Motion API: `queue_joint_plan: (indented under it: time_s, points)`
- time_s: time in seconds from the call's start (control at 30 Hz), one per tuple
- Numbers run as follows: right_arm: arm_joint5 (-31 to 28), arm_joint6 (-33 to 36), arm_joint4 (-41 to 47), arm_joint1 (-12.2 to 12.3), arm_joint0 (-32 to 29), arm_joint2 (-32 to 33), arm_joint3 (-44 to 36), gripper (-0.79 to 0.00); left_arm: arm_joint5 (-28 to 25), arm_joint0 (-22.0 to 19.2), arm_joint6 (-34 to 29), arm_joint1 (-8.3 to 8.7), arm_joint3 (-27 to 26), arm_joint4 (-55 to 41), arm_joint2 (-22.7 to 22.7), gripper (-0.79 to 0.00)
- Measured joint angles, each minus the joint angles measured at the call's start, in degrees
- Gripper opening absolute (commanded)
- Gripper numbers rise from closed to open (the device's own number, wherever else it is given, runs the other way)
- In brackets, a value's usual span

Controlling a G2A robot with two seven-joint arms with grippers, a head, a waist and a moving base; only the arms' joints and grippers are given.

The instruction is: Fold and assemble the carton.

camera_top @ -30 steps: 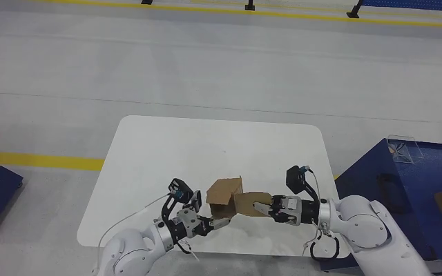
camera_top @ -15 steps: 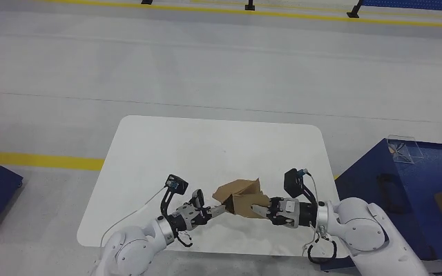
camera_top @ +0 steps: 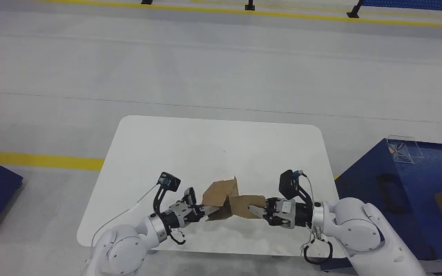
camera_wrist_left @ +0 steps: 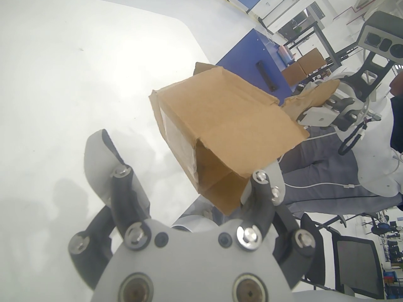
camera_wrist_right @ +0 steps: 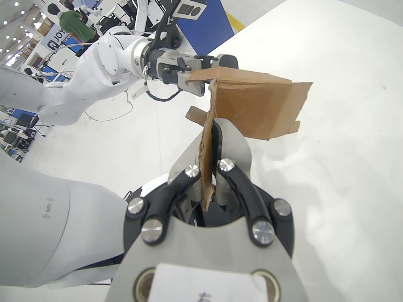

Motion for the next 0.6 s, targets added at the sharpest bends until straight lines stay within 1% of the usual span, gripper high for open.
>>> queue_joint_plan:
  time_s: [0.03,0.13,0.23,0.3,0.33,0.37,0.4,0.5,0.6]
  points:
    - [-0.07,-0.04,0.11,0.00,0.06,-0.07,-0.03,-0.785,0.16,-0.03,0.07,0.03,0.22,0.06,0.11,-0.068]
    - [-0.55,-0.44,0.44,-0.02,0.14,-0.31,-0.10,-0.785,0.78,-0.70,0.75,0.00,1.50,0.48,1.15,-0.102]
    - [-0.75,-0.86,0.25,-0.04,0.09,-0.54,-0.19,-0.785,1.25,-2.00,1.63,-0.18,3.46,0.56,2.80,-0.160]
    - [-0.92,-1.21,-0.09,-0.06,0.05,-0.70,-0.22,-0.785,1.34,-2.97,2.33,-0.31,4.92,0.39,3.90,-0.185]
    - [-0.99,-1.38,-0.23,-0.07,0.03,-0.76,-0.20,-0.785,1.35,-3.28,2.79,-0.38,5.45,0.26,4.36,-0.240]
    - [-1.07,-1.53,-0.35,-0.07,0.00,-0.82,-0.17,-0.785,1.32,-3.55,3.28,-0.44,5.92,0.23,4.80,-0.366]
    - [-1.17,-1.70,-0.47,-0.08,-0.03,-0.92,-0.12,-0.785,1.20,-3.87,3.99,-0.51,6.50,0.29,5.34,-0.406]
    - [-1.24,-1.96,-0.56,-0.10,-0.05,-1.17,-0.01,-0.785,0.87,-4.53,5.36,-0.59,7.84,0.49,6.23,-0.422]
    - [-1.48,-2.18,-0.78,-0.12,-0.03,-1.43,-0.14,-0.785,0.90,-5.10,5.79,-0.61,8.72,0.37,6.65,-0.419]
